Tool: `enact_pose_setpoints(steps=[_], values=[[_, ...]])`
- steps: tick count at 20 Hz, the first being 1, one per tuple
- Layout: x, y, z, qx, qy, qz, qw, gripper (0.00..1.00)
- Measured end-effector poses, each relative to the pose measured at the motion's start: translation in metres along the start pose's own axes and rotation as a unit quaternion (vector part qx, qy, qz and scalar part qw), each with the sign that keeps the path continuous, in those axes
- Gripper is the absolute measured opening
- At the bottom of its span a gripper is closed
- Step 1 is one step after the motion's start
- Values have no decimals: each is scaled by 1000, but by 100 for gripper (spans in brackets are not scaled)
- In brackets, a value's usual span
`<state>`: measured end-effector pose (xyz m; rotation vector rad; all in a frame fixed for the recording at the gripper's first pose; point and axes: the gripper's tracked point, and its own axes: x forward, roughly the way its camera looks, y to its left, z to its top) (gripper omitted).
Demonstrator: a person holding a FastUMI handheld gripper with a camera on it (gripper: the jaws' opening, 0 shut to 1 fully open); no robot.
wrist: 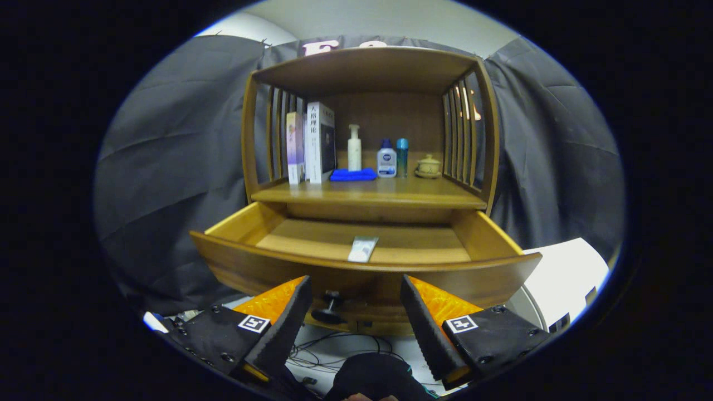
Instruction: Pull open the drawer, take out the items inside it, and place them on the countertop above the cabinet.
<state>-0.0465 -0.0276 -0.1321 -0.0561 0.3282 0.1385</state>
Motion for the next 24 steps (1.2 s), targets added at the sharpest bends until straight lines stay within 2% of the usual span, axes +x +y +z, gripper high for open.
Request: enact_pose_setpoints(steps=[5, 9, 11, 16, 24], values=[[23, -28, 52, -10, -11, -34, 999, 99], [56, -31, 83, -26, 14, -27, 999, 99], [77, -28, 87, -23, 51, -18, 998, 99], [127, -7, 70, -12, 164, 24, 986, 99], [174, 1, -1, -49, 329, 31, 943, 99]])
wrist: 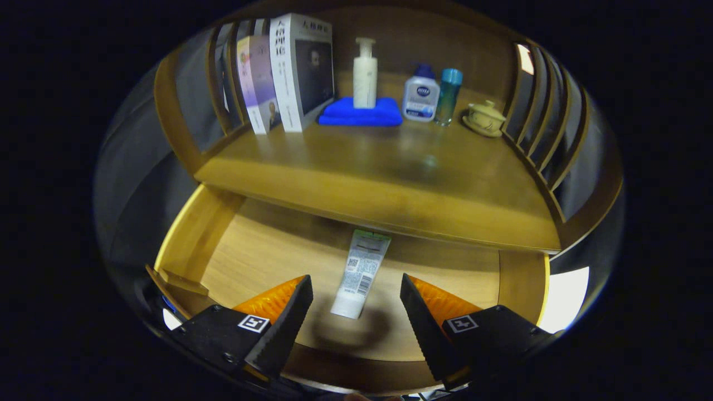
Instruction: Pull open the drawer, take out the items inside it, and place them on the countertop above the cabinet.
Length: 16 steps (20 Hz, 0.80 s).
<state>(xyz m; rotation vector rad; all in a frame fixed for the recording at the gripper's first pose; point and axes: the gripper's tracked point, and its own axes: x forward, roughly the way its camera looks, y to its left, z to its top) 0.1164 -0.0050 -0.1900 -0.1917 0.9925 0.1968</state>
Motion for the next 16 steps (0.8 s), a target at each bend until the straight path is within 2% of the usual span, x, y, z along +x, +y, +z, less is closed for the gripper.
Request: enact_pose_setpoints(steps=[4, 8, 12, 14, 16], values=[[26, 3, -9, 13, 54, 0, 998, 99], [44, 1, -9, 51, 88, -1, 995, 99], [56, 2, -9, 56, 111, 1, 992, 98], [60, 6, -12, 63, 127, 10, 990, 96], [66, 7, -13, 72, 139, 14, 988, 86]])
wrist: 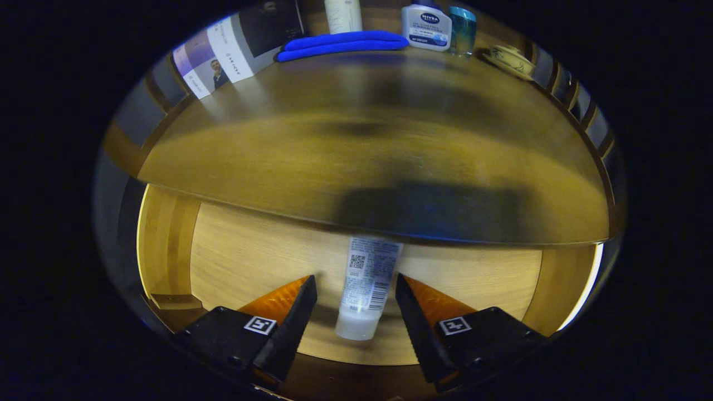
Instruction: Pull open the drawer, take out the items inside it, and place them on the countertop above the cabinet.
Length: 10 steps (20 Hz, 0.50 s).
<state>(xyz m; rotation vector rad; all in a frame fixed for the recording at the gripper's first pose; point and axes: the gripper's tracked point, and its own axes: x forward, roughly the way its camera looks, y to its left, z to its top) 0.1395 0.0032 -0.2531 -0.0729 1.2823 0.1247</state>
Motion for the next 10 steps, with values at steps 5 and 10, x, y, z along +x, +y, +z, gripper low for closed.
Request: enact_pose_setpoints(steps=[5, 10], values=[[6, -9, -2, 6, 28, 4, 1000, 58], [2, -8, 0, 4, 22, 34, 999, 43]])
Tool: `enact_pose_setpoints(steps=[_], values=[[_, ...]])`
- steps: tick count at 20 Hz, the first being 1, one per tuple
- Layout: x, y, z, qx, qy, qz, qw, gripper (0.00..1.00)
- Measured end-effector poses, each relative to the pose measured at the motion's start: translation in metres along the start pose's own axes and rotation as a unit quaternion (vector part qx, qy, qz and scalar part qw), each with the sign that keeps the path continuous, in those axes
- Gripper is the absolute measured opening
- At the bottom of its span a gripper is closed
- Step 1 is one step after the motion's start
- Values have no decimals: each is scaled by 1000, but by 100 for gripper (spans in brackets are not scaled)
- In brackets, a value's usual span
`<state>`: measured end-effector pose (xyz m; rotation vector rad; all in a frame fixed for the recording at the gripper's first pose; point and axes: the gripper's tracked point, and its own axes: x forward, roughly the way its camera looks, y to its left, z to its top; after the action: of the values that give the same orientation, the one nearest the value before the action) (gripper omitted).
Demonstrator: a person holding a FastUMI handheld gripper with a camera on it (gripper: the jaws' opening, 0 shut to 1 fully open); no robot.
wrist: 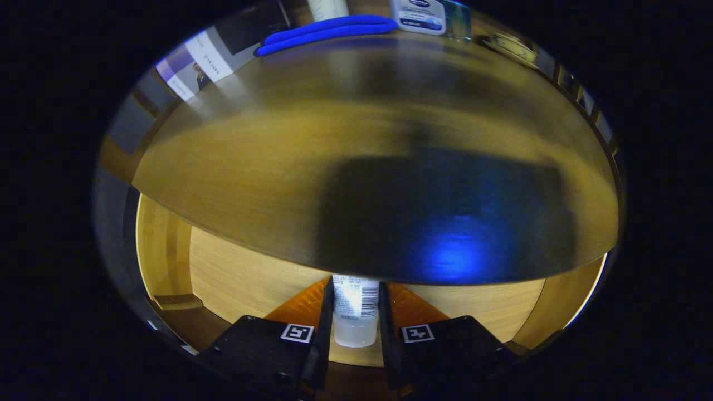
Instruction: Pull open the drawer, take out the items inside it, and place them on the countertop above the cabinet.
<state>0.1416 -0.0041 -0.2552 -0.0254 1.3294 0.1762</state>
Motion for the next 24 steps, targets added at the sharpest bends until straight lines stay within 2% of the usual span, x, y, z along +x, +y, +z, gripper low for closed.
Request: enact_pose_setpoints(steps=[3, 11, 14, 17, 21, 24], values=[[-7, -3, -3, -25, -5, -1, 1000, 43], [-55, 23, -22, -80, -19, 42, 996, 43], [-74, 27, -33, -114, -21, 43, 992, 43], [-92, 34, -27, -102, -44, 62, 992, 43], [-117, 37, -28, -127, -65, 67, 988, 43], [-140, 47, -20, -121, -86, 90, 985, 43]])
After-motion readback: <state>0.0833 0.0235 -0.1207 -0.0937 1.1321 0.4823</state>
